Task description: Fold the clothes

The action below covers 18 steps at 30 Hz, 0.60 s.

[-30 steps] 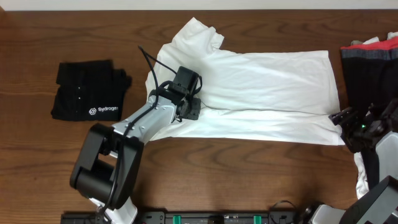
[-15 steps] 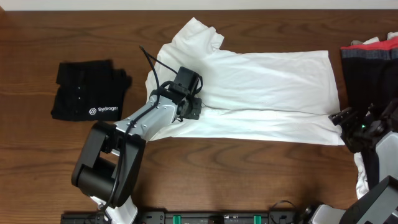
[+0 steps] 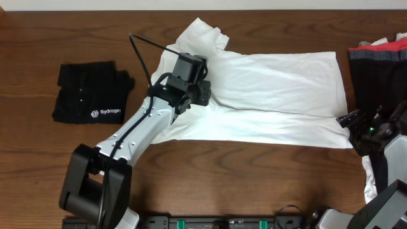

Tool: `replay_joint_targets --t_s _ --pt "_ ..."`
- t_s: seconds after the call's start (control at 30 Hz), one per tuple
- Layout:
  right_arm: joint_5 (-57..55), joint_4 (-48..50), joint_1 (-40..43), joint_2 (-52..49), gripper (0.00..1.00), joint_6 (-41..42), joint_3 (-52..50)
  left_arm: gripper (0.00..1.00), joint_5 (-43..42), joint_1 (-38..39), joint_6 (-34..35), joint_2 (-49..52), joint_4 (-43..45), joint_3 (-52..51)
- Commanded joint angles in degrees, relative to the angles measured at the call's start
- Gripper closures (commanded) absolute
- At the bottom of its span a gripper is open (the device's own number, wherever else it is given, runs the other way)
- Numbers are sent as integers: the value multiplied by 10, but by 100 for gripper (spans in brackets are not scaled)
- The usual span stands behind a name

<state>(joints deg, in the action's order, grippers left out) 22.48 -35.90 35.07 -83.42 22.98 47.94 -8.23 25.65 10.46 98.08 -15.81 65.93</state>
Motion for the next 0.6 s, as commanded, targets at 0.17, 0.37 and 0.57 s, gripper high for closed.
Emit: replay_joint_targets --t_s 0.17,0.37,0.57 --pt "5 1 -3 -2 24 -7 10 94 -3 -2 0 38 68 4" --pt "5 -3 -3 -2 25 -7 10 94 -3 -2 0 56 97 4" --pt "21 -3 -3 -2 25 -7 10 34 -1 -5 -4 53 55 4"
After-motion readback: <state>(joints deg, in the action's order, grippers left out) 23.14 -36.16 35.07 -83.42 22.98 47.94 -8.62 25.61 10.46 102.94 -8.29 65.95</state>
